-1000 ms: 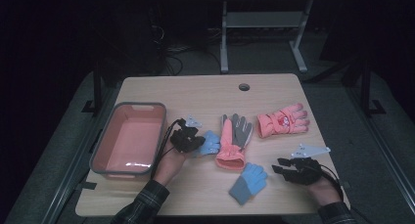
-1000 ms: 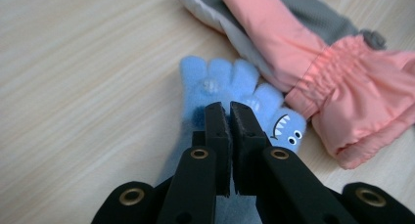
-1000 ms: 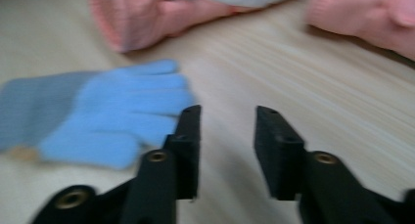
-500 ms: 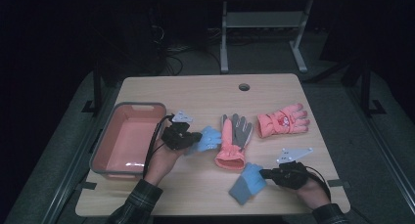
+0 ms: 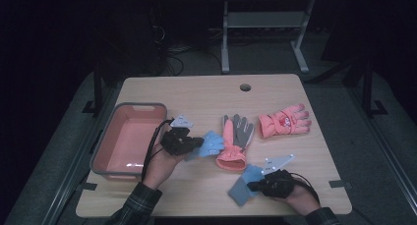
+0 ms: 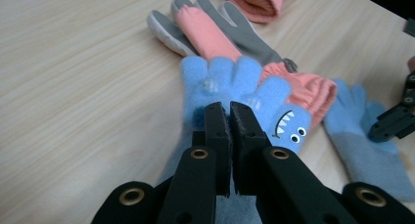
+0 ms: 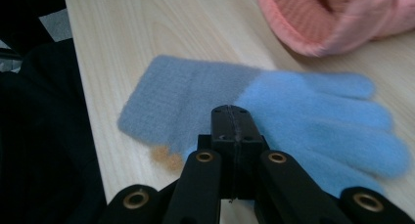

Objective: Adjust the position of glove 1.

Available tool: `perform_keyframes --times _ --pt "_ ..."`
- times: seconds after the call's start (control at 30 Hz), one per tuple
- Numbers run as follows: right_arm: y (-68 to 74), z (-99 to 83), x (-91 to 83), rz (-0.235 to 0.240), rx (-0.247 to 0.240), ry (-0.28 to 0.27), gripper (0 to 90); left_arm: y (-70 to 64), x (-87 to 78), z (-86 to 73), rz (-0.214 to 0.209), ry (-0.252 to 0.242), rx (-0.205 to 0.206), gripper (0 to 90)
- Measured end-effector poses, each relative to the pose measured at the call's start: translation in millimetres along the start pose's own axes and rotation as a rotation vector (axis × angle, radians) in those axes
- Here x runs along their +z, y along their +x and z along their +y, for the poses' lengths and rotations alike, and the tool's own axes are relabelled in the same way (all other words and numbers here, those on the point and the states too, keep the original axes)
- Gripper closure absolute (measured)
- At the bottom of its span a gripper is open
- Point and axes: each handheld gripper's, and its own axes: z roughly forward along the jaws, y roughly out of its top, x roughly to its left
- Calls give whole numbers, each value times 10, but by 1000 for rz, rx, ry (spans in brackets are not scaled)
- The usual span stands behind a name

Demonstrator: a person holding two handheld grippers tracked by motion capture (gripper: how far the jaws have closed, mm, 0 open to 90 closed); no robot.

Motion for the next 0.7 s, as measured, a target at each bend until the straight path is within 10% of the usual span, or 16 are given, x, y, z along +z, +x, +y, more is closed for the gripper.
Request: perform_keyframes --times 0.7 --pt "290 263 317 51 -61 -19 897 -329 -27 -181 -94 22 50 869"
